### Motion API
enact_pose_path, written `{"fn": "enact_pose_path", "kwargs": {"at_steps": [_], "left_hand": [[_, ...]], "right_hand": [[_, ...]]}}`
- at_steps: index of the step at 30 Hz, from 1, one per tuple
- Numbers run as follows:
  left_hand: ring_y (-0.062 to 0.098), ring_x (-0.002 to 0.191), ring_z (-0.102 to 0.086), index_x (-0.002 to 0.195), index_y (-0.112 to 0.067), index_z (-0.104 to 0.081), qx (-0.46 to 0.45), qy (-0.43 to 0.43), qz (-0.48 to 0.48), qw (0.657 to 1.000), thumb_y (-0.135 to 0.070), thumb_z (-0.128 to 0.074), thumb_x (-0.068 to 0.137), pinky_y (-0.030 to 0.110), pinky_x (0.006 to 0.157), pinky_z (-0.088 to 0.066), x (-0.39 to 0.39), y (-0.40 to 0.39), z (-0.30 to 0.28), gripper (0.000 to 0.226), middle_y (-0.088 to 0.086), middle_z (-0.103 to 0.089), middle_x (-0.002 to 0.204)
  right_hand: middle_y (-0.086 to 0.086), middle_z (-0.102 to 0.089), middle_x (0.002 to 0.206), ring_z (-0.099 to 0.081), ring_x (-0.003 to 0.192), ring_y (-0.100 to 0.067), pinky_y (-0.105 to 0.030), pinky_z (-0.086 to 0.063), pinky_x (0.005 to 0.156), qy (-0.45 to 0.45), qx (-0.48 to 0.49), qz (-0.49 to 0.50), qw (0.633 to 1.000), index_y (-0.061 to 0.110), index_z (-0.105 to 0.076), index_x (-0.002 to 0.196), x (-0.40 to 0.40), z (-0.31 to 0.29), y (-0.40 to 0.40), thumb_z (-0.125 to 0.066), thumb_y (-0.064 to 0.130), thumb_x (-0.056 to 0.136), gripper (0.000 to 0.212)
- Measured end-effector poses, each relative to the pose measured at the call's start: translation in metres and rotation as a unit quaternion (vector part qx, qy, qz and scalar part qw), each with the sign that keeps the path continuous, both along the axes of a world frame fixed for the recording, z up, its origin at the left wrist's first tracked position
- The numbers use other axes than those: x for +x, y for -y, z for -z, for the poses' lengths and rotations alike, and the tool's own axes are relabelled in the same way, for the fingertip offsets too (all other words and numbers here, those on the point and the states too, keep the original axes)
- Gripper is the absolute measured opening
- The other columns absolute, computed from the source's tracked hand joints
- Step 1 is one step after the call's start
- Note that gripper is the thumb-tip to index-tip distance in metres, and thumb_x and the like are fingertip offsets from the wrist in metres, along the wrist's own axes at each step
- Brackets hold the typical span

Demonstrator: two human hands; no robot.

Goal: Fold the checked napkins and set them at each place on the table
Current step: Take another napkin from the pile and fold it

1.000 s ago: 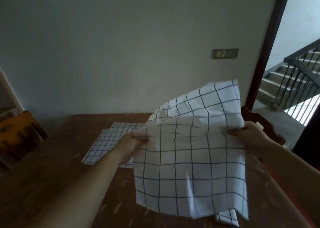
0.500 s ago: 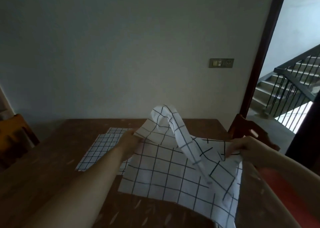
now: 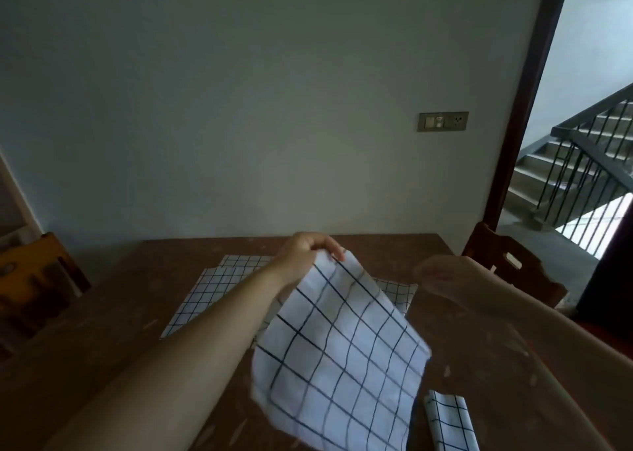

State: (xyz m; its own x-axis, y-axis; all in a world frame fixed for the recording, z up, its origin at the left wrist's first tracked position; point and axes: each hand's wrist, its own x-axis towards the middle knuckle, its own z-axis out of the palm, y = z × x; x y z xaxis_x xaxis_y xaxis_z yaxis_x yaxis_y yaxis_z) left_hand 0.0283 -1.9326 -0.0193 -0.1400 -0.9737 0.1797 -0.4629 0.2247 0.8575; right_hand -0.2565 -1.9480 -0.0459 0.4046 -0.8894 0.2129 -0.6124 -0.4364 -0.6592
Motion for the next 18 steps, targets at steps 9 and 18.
{"fn": "enact_pose_path", "kwargs": {"at_steps": [9,18], "left_hand": [[0.010,0.041,-0.036,0.122,-0.038,-0.058,-0.021,0.064,0.087,0.994,0.001,-0.042,0.093,0.019,0.043,-0.035,-0.009,-0.010,-0.021,0.051,0.000,-0.047,0.056],[0.003,0.085,-0.066,0.096,-0.027,-0.071,0.050,0.202,0.038,0.977,-0.041,-0.081,0.074,0.025,0.079,-0.053,0.037,-0.016,-0.019,0.028,-0.015,-0.071,0.089]], "right_hand": [[-0.006,-0.056,0.059,-0.043,0.056,-0.011,-0.026,-0.033,0.055,0.047,0.013,-0.053,0.997,0.019,-0.073,0.076,0.088,-0.023,-0.009,-0.074,0.032,0.081,0.014],[0.009,-0.039,0.048,-0.035,0.047,-0.012,-0.026,-0.026,0.050,0.123,0.009,0.058,0.991,0.004,-0.059,0.063,0.063,-0.023,0.011,-0.061,0.029,0.093,0.038]]}}
